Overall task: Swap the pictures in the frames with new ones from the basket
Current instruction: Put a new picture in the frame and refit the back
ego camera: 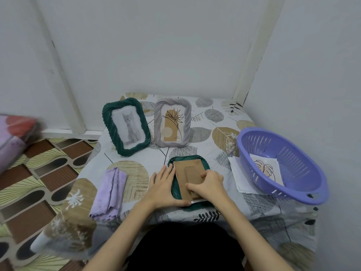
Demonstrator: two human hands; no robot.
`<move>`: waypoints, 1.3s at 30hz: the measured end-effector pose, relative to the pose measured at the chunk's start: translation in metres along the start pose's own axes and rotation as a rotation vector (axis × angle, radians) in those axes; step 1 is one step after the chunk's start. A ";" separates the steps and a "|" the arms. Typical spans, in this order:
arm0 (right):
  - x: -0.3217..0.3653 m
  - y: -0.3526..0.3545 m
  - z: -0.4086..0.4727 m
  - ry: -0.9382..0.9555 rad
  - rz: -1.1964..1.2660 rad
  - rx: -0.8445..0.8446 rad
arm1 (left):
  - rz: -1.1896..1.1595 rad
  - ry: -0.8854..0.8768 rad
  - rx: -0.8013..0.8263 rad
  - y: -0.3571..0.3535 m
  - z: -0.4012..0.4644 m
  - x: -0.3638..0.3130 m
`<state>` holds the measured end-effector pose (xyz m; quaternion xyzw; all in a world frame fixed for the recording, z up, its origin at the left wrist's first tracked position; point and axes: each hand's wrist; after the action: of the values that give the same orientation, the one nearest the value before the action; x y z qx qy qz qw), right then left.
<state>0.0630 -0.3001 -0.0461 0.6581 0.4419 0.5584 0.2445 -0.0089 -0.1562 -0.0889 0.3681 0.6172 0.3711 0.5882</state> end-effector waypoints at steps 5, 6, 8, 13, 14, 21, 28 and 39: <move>-0.004 -0.001 0.002 0.031 0.037 -0.033 | 0.009 0.005 -0.029 -0.004 0.001 -0.003; -0.006 -0.001 0.001 0.037 0.049 -0.040 | 0.013 0.007 -0.041 -0.005 0.001 -0.003; -0.008 -0.003 0.001 0.050 0.075 -0.058 | 0.018 0.012 -0.068 -0.006 0.000 -0.004; -0.008 0.002 0.004 0.061 0.147 -0.100 | 0.027 0.019 -0.074 -0.008 0.003 -0.006; -0.008 0.003 0.005 0.065 0.153 -0.106 | 0.030 0.016 -0.082 -0.008 0.004 -0.006; -0.012 0.004 0.010 0.072 0.140 -0.092 | 0.069 0.007 -0.053 -0.009 0.007 -0.005; -0.015 -0.005 0.007 0.079 0.075 -0.080 | 0.084 0.023 -0.025 -0.005 0.004 -0.002; -0.022 0.020 0.018 -0.143 0.661 0.145 | 0.073 -0.074 0.043 0.005 0.008 0.004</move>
<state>0.0866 -0.3254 -0.0461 0.8187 0.2251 0.5272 0.0333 -0.0014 -0.1503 -0.0868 0.4162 0.5890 0.3650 0.5888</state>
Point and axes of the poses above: each hand's wrist, its own z-axis towards the middle knuckle, its own y-axis out of the back of the hand, x = y × z, and after that the axes turned 10 degrees about -y, right-handed
